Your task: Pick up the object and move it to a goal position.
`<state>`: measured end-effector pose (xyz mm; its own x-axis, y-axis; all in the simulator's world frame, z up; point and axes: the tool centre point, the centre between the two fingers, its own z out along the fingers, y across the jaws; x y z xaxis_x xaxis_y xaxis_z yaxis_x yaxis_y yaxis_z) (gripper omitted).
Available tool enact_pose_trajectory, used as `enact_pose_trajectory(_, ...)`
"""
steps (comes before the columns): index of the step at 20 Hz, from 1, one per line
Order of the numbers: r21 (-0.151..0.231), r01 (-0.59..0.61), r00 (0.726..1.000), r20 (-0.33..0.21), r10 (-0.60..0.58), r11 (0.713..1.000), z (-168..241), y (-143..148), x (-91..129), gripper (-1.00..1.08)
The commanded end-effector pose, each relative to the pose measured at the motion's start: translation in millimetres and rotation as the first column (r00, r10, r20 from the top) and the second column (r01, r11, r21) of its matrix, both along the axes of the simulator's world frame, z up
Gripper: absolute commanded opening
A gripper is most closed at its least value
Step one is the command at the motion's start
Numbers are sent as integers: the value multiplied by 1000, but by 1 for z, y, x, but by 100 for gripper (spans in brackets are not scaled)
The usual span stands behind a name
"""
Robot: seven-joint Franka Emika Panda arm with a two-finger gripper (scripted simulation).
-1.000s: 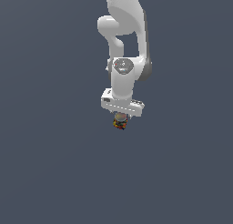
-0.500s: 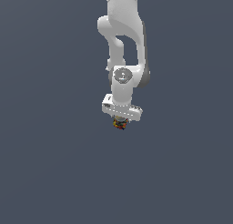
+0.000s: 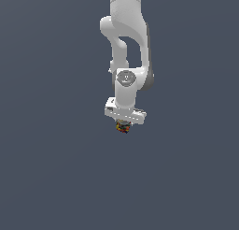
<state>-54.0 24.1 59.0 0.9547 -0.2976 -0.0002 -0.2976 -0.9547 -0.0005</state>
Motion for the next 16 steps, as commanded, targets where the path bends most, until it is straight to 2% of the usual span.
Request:
enact_pose_trajectory(1,-1,1,1000,0,-1,1000,-1,-1,0,-100)
enact_pose_trajectory(9,0,0,1000,0,0,1000,7,0,6,-100)
enact_pose_trajectory(16,0,0,1000,0,0,1000,33,1,28,-100)
